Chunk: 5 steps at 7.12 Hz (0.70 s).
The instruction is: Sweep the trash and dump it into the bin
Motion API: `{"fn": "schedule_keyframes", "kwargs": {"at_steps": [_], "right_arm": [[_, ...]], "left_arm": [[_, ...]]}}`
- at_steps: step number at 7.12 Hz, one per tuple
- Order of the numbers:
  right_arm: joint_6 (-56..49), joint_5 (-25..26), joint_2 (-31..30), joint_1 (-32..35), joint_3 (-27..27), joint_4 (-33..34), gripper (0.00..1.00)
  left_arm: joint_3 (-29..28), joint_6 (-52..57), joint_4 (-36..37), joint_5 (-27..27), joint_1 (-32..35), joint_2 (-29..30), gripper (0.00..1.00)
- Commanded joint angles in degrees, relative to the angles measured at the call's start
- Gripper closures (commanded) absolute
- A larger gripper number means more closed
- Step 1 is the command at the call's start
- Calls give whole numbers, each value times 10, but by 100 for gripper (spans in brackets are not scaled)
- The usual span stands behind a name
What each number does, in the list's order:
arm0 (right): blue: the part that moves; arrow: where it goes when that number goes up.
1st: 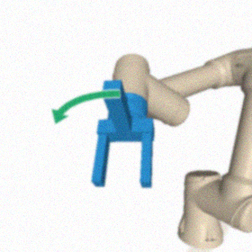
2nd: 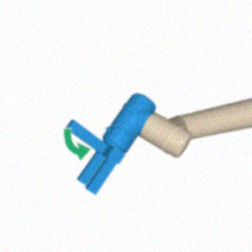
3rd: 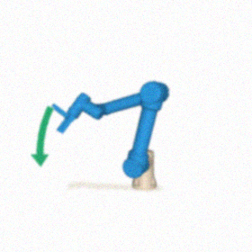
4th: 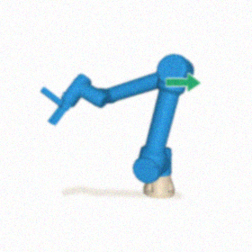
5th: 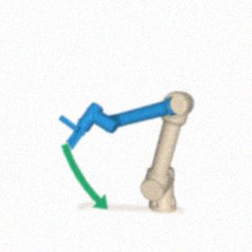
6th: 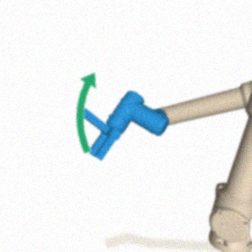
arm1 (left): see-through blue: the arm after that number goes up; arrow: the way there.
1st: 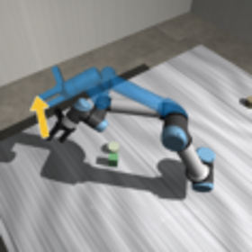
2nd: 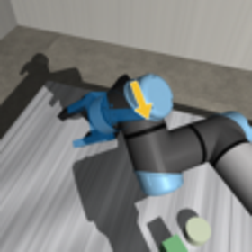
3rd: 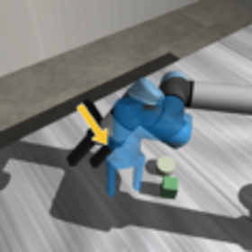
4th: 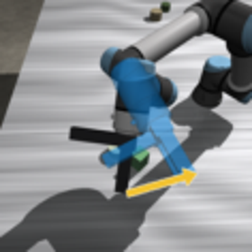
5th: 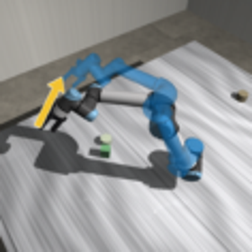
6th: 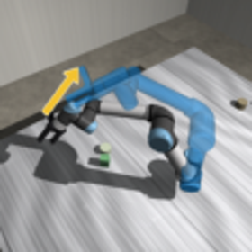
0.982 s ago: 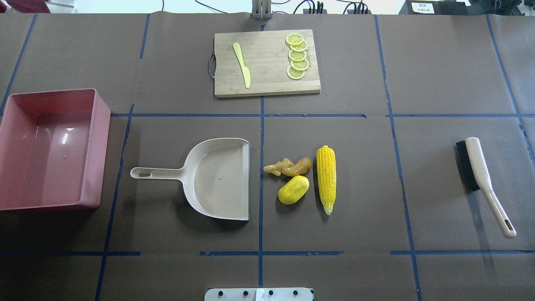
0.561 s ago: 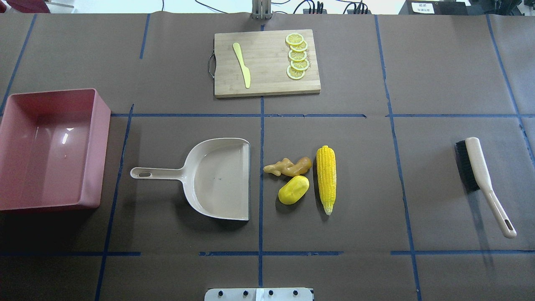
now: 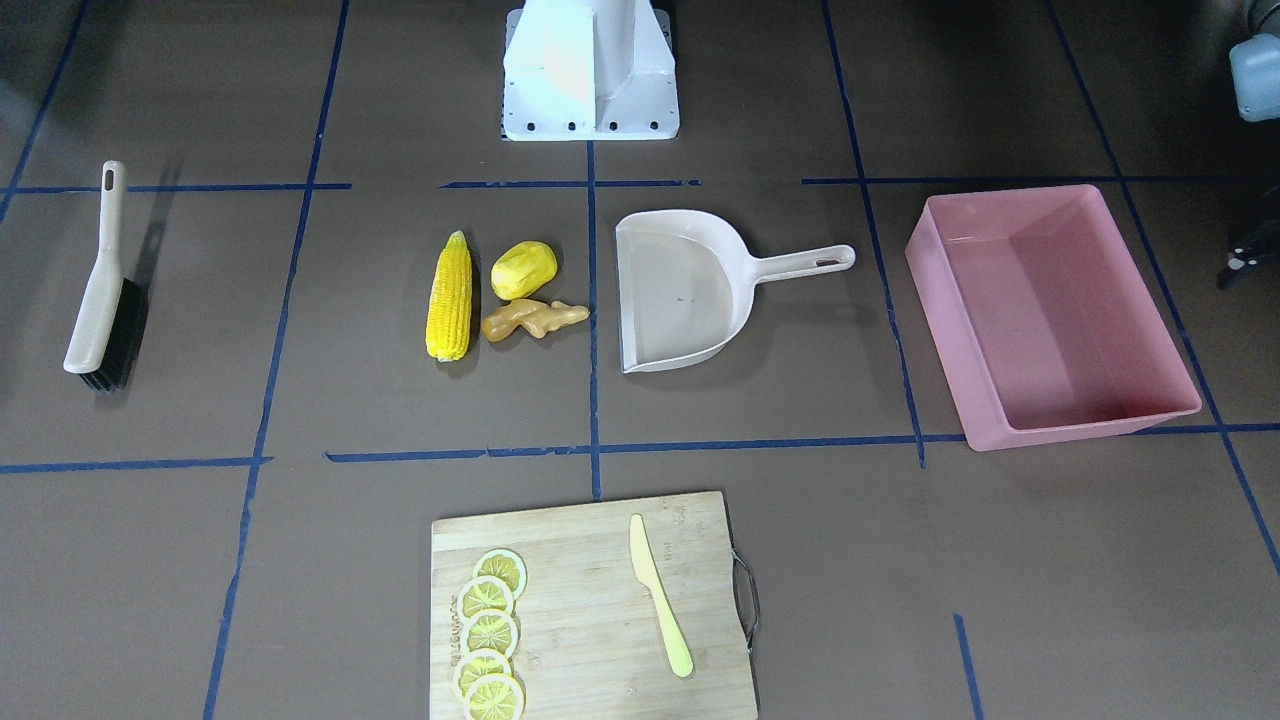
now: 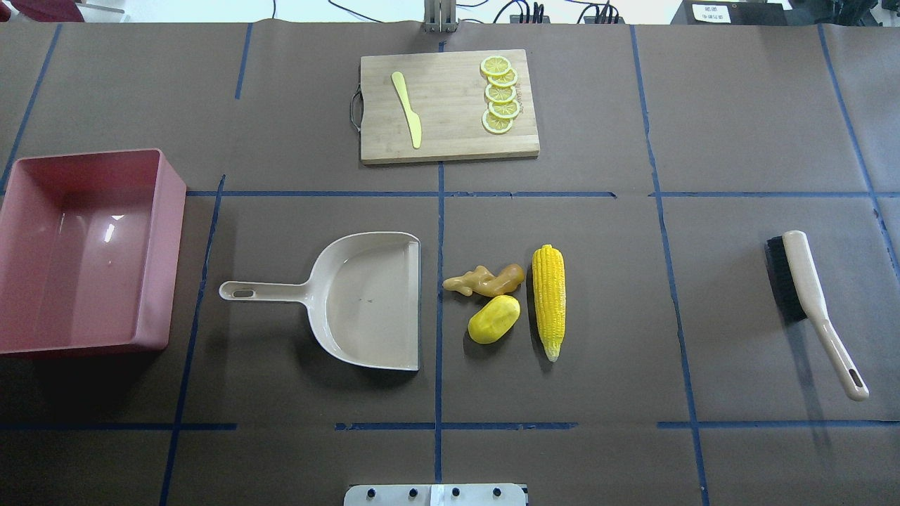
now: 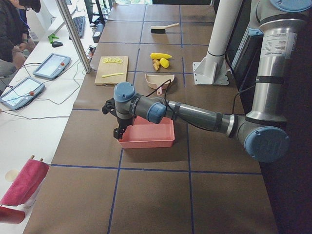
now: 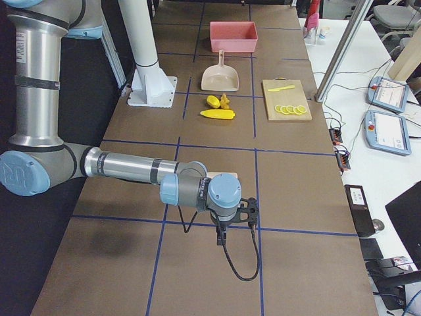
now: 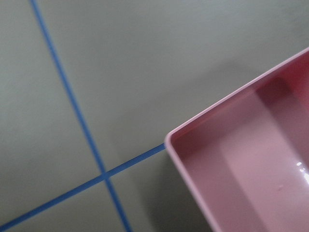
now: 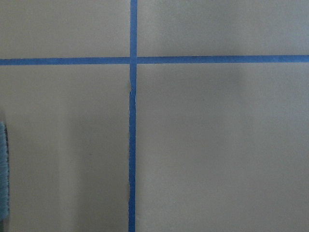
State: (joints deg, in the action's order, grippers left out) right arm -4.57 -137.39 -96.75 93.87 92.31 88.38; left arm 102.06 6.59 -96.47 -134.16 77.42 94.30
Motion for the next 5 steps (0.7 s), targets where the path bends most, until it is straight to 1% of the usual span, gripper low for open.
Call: {"fn": "schedule_keyframes", "kwargs": {"at_steps": [1, 2, 3, 4, 5], "right_arm": [[0, -2, 0, 0, 1, 1, 0], [1, -11, -1, 0, 1, 1, 0], [1, -17, -1, 0, -1, 1, 0], [1, -17, 0, -1, -1, 2, 0], [1, -17, -1, 0, -1, 5, 0]], "left_arm": [[46, 0, 76, 31, -58, 48, 0], [54, 2, 75, 39, -74, 76, 0], [56, 7, 69, 36, -111, 80, 0], [93, -3, 77, 37, -139, 92, 0], [103, -4, 86, 42, -154, 93, 0]]}}
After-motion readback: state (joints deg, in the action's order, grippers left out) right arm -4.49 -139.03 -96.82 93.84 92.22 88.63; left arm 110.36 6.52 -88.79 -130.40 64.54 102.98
